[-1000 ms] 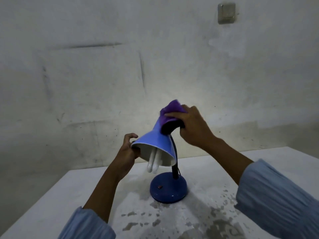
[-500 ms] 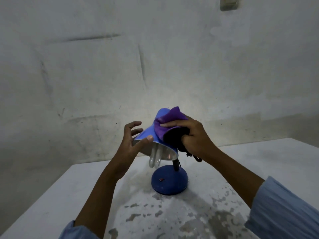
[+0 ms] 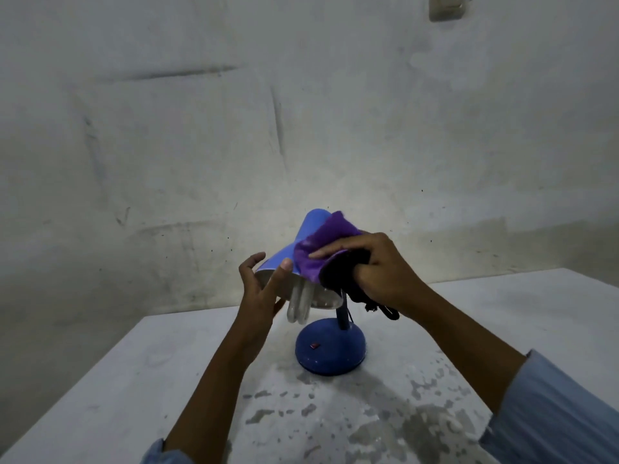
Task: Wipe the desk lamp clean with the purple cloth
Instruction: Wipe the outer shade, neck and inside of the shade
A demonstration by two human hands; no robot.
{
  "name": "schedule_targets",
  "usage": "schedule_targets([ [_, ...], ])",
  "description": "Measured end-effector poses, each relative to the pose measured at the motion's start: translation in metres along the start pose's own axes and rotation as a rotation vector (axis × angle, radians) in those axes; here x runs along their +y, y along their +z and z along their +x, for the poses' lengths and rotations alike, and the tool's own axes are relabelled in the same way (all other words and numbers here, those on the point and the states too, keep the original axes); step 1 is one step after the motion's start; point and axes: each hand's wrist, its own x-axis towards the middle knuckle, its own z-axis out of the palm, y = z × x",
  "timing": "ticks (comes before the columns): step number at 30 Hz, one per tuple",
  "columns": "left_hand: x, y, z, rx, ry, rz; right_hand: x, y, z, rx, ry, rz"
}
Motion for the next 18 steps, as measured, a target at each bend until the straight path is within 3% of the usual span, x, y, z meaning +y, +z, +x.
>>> schedule_targets([
  [2, -0.003, 0.005, -0.003, 0.024, -0.017, -0.031, -0.01, 0.0, 0.002, -0.074, -0.088, -0.054],
  [6, -0.005, 0.02, -0.01, 0.121, -0.022, -0.097, -0.003, -0.007, 0.02, -0.063, -0.093, -0.381],
  [10, -0.006, 0.037, -0.016, 0.233, 0.014, -0.046, 0.017, -0.013, 0.038, 0.206, 0.025, -0.605],
  [13, -0.008, 0.046, -0.015, 0.275, 0.062, 0.05, 0.014, -0.01, 0.046, 0.382, 0.021, -0.604],
  [16, -0.012, 0.052, -0.015, 0.326, 0.139, 0.164, 0.006, 0.001, 0.047, 0.128, -0.131, -0.624],
  [18, -0.011, 0.054, -0.015, 0.358, 0.179, 0.208, 0.009, 0.003, 0.047, 0.03, -0.113, -0.683],
])
